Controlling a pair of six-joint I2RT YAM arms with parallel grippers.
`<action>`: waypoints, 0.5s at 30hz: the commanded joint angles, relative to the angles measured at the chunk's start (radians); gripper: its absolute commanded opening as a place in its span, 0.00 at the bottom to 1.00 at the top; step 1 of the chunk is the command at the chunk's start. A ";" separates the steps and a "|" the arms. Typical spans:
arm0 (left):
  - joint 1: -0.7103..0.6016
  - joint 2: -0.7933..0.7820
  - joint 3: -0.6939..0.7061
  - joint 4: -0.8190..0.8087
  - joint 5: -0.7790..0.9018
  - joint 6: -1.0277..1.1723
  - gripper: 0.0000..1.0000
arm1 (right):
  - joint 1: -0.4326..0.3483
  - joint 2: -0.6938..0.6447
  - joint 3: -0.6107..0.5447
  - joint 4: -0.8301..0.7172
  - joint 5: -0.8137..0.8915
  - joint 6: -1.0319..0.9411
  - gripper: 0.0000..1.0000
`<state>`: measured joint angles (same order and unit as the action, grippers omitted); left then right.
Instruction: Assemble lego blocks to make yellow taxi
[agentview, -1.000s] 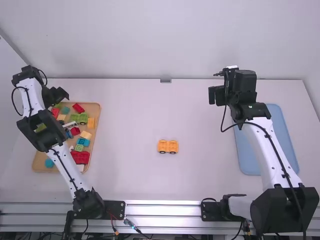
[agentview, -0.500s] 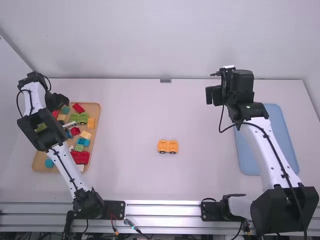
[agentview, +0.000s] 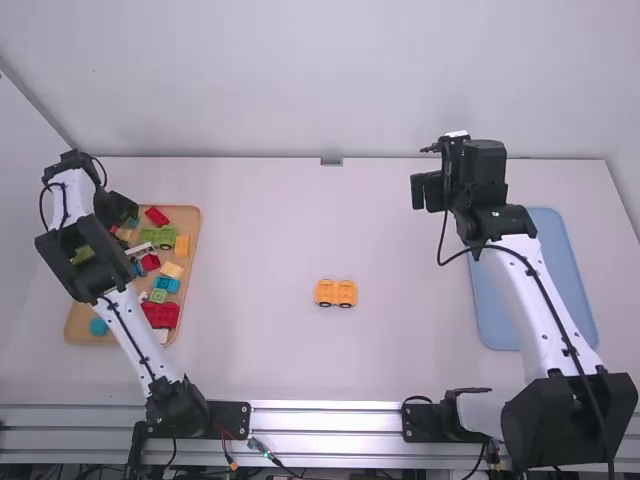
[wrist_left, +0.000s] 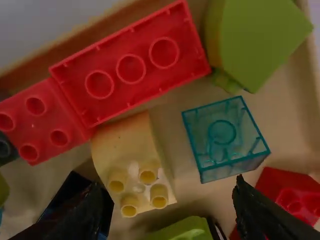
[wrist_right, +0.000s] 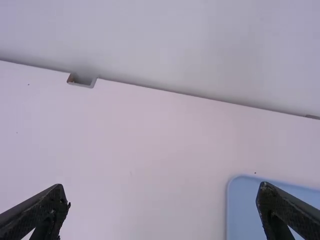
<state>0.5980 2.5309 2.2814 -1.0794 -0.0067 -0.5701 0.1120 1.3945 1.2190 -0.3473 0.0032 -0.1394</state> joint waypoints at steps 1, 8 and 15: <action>-0.003 0.005 -0.012 -0.005 -0.047 -0.053 0.66 | -0.001 -0.014 0.031 0.000 -0.002 0.005 0.99; -0.002 0.005 -0.017 -0.018 -0.115 -0.096 0.58 | 0.000 -0.014 0.031 0.000 -0.002 0.005 0.99; -0.002 0.005 -0.042 0.020 -0.114 -0.114 0.52 | 0.000 -0.014 0.031 0.000 -0.002 0.005 0.99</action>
<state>0.5983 2.5309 2.2501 -1.0576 -0.1062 -0.6708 0.1120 1.3945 1.2190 -0.3473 0.0032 -0.1375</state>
